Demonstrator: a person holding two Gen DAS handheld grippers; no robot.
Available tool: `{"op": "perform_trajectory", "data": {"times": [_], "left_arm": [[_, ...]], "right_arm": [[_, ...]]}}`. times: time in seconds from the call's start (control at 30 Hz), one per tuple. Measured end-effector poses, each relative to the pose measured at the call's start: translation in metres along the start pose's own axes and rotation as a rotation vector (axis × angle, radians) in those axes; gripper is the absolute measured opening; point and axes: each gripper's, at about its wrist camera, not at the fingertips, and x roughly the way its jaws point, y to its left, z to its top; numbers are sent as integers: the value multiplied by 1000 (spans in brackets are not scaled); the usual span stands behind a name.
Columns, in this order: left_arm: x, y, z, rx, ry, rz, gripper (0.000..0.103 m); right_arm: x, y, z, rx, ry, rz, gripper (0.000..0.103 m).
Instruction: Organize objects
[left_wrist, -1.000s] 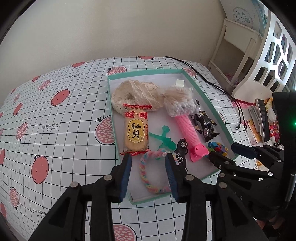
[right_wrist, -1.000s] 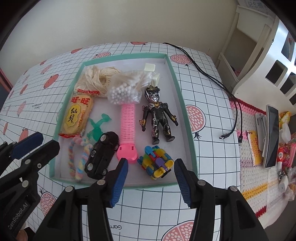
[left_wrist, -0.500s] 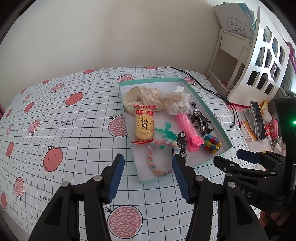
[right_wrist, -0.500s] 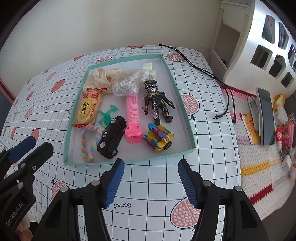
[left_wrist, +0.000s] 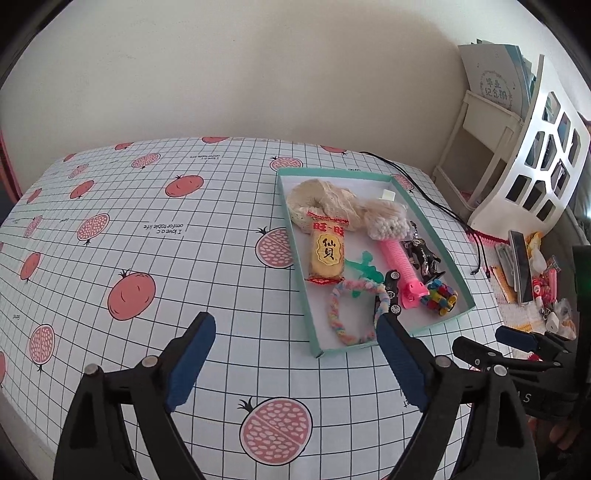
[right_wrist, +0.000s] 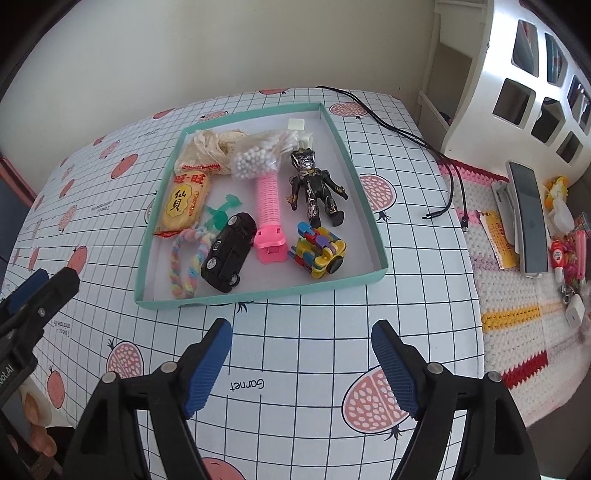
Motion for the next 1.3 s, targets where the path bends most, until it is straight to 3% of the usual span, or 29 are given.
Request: {"op": "perform_trajectory", "data": {"times": [0.07, 0.1, 0.17, 0.77, 0.93, 1.3], "left_arm": [[-1, 4, -1, -9, -5, 1, 93], [-1, 5, -2, -13, -4, 1, 100], [0, 7, -3, -18, 2, -1, 102], [5, 19, -23, -7, 47, 56, 102], [3, 22, -25, 3, 38, 89, 102], [0, 29, -26, -18, 21, 86, 102]], "right_arm": [[-1, 2, -2, -6, -1, -1, 93], [-1, 2, -2, -10, -3, -4, 96], [-2, 4, -3, -17, -9, -14, 102], [-12, 8, -13, -37, -33, -49, 103], [-16, 11, -13, -43, -48, -46, 103], [-16, 14, -14, -47, -46, -51, 103]]}}
